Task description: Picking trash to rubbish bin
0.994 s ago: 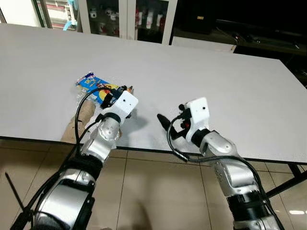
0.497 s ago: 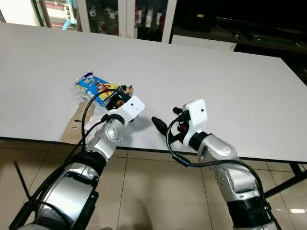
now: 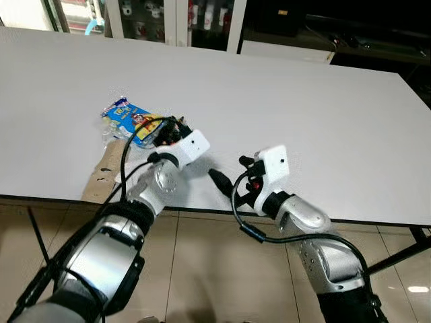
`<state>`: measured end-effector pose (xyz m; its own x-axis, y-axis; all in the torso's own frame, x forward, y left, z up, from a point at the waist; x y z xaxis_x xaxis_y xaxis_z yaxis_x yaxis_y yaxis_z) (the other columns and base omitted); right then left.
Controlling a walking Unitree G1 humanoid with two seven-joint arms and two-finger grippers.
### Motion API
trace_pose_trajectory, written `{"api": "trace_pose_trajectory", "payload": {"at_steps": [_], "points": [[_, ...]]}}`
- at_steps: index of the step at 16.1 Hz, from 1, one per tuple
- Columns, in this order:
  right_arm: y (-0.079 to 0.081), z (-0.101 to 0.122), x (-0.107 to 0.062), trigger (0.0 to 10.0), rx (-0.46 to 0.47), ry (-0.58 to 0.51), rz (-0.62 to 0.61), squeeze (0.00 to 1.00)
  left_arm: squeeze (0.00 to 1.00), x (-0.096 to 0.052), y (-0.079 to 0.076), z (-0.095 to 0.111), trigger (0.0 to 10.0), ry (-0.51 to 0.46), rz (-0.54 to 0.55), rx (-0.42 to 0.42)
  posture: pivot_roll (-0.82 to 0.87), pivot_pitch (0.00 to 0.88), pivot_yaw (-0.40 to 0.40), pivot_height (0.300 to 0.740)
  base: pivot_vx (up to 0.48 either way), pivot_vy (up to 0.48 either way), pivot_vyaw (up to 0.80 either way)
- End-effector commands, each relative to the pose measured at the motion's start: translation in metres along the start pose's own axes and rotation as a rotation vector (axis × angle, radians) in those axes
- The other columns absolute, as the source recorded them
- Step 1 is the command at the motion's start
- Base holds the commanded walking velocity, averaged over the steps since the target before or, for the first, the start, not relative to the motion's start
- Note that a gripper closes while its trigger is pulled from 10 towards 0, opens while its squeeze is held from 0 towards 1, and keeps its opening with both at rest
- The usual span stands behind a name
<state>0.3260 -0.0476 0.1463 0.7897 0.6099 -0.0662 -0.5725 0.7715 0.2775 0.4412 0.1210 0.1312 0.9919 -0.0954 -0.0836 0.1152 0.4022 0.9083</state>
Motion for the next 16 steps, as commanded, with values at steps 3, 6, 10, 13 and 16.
{"api": "trace_pose_trajectory", "payload": {"at_steps": [3,6,10,13,16], "points": [[0.001,0.001,-0.006,10.0,0.016,0.001,-0.001,0.00,0.00,0.003,0.013,-0.010,10.0,0.060,0.037,0.087,-0.12,0.123,-0.105,0.740,0.000,0.000,0.00],[0.002,-0.001,-0.007,10.0,0.015,0.007,-0.004,0.00,0.00,0.001,0.013,-0.023,10.0,0.099,0.028,0.113,-0.14,0.124,-0.102,0.740,0.000,0.000,0.00],[0.006,-0.004,-0.012,10.0,0.023,0.017,-0.003,0.00,0.00,-0.001,0.021,-0.041,10.0,0.139,0.046,0.172,-0.15,0.118,-0.100,0.740,0.000,0.000,0.00],[0.008,-0.005,-0.013,10.0,0.031,0.014,-0.002,0.00,0.00,-0.001,0.018,-0.030,10.0,0.076,0.058,0.167,-0.16,0.113,-0.099,0.740,0.000,0.000,0.00],[0.011,-0.006,-0.015,10.0,0.036,0.015,0.001,0.00,0.00,-0.002,0.009,-0.022,10.0,0.044,0.048,0.161,-0.17,0.113,-0.102,0.740,0.000,0.000,0.00]]}}
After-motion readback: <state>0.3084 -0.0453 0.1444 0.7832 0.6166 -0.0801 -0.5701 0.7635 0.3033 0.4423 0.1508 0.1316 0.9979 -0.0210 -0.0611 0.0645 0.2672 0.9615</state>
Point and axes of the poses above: a point about 5 cm out from each wrist's last joint towards the gripper, its own x axis pointing out of the wrist towards the gripper, its own z axis along the axis of the wrist's last joint, y = z × x, the point moved 5 cm from there along x, pointing out of the wrist towards the gripper, and after that the axes turned 8 degrees about x, right-handed, at the moved point
